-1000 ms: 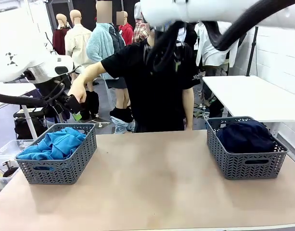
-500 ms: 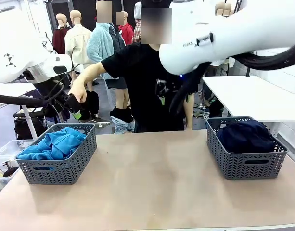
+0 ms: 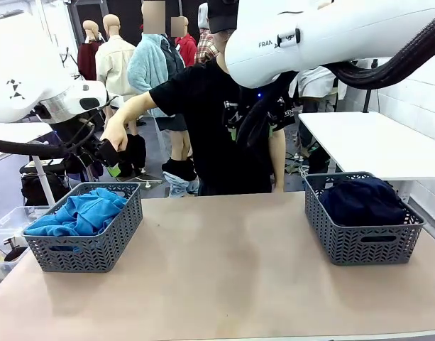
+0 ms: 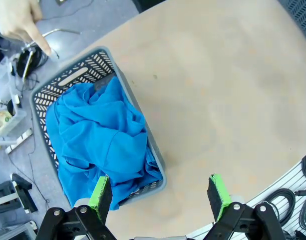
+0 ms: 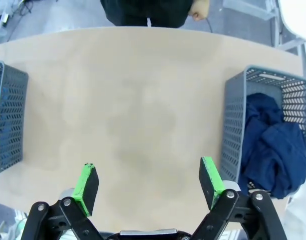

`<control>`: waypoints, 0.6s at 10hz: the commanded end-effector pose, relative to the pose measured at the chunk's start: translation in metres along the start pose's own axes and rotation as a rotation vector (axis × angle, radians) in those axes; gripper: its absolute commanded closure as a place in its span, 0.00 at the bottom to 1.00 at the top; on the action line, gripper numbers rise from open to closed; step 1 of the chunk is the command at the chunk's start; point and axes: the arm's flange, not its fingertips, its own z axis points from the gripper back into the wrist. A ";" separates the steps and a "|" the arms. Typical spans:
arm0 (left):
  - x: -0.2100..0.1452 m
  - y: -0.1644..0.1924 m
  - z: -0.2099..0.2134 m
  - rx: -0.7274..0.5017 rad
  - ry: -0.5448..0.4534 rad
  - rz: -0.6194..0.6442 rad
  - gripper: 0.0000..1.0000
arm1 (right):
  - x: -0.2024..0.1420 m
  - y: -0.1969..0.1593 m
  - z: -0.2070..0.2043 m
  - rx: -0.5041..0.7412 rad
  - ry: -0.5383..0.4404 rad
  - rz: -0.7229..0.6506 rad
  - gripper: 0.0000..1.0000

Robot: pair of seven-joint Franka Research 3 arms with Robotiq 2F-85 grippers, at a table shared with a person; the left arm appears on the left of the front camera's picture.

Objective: Sort the tops and bottoms.
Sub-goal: Sort the clothes according to human instructions.

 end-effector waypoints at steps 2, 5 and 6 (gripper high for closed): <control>0.001 0.001 0.001 -0.002 0.005 0.002 0.00 | 0.000 -0.001 -0.001 -0.006 0.010 0.015 0.00; 0.001 0.001 0.001 -0.002 0.005 0.002 0.00 | 0.000 -0.001 -0.001 -0.006 0.010 0.015 0.00; 0.001 0.001 0.001 -0.002 0.005 0.002 0.00 | 0.000 -0.001 -0.001 -0.006 0.010 0.015 0.00</control>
